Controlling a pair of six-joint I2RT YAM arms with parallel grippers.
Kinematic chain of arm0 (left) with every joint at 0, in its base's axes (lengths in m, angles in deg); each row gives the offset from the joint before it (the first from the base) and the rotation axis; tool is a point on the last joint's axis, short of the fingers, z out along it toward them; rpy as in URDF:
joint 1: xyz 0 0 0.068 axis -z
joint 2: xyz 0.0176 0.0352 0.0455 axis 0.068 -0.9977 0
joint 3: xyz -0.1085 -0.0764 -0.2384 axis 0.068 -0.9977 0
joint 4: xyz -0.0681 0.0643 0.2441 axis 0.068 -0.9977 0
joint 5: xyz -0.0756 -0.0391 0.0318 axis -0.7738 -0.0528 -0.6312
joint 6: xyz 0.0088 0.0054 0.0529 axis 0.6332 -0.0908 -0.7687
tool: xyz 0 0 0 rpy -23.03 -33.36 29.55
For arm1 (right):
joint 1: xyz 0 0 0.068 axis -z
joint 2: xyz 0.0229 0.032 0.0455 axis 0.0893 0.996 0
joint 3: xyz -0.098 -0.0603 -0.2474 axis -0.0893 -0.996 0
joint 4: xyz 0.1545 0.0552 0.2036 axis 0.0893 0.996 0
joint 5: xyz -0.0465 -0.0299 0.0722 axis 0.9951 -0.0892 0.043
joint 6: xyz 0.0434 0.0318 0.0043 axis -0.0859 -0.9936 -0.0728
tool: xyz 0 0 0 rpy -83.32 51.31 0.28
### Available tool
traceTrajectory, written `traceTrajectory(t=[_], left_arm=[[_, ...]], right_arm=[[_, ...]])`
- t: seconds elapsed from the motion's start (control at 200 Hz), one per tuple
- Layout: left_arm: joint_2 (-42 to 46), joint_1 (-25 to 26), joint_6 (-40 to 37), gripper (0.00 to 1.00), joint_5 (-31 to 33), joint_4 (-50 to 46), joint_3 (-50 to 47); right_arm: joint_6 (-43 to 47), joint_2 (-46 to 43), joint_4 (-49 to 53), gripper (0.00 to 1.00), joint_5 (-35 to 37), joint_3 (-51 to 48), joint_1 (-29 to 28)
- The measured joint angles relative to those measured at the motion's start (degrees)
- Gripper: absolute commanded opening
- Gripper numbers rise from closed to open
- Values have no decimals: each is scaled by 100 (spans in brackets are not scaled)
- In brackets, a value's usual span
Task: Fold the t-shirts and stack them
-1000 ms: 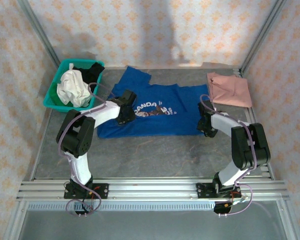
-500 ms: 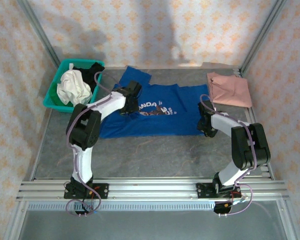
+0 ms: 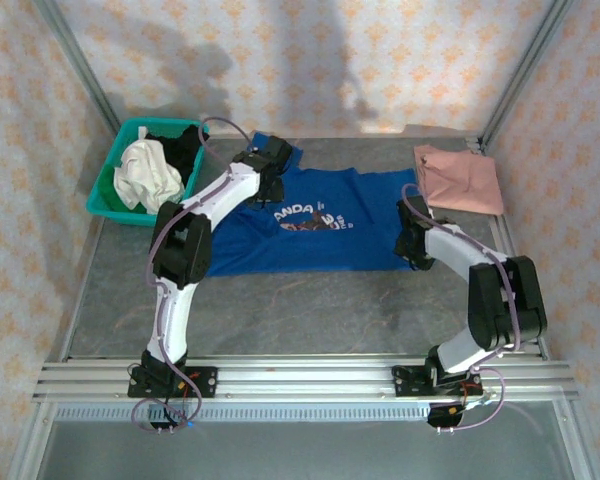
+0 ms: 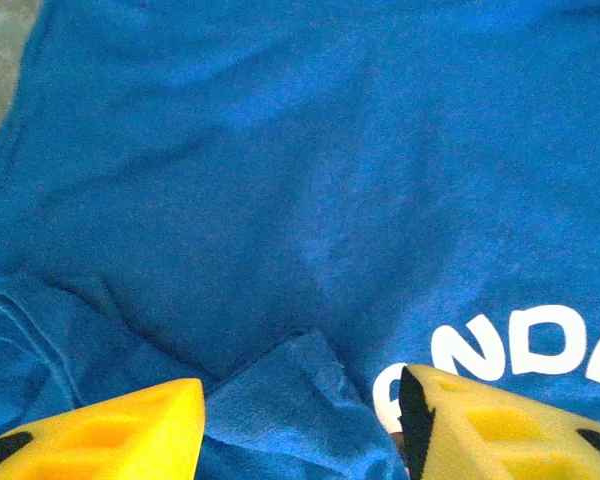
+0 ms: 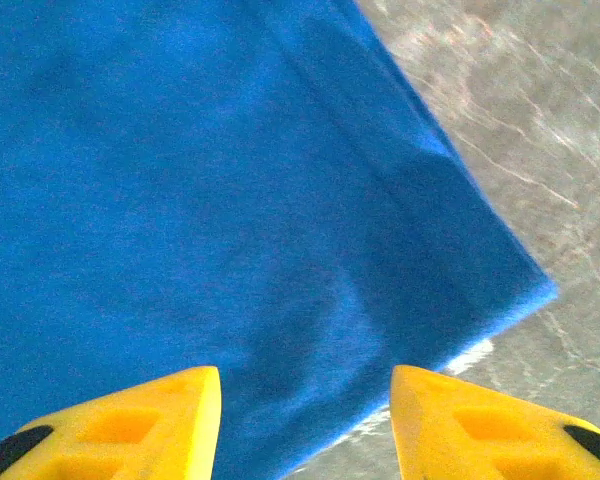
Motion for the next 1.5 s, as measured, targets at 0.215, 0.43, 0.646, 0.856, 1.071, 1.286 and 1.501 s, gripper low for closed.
traceTrajectory(t=[0.215, 0.43, 0.646, 0.856, 1.071, 1.286, 1.501], left_arm=[[911, -74, -63, 64, -55, 323, -1086], [769, -205, -138, 63, -498, 387, -1082], [-809, -216, -452, 51, -538, 127, 321], [-1051, -282, -809, 0, -844, -83, 603], [-1003, -328, -1143, 0, -1281, -85, 704], [-927, -328, -1753, 9, -1707, 37, 702], [-951, -328, -1991, 45, -1829, 63, 811]], right_arm=[[140, 166, -7, 49, -15, 708, -428], [208, 551, 26, 49, 2, 940, -501], [208, 529, -4, 49, 11, 813, -501], [232, 455, 48, 49, 42, 710, -501], [232, 269, 103, 49, 116, 555, -501], [251, 249, 129, 49, 155, 505, -501], [249, 212, 149, 49, 177, 498, -501]])
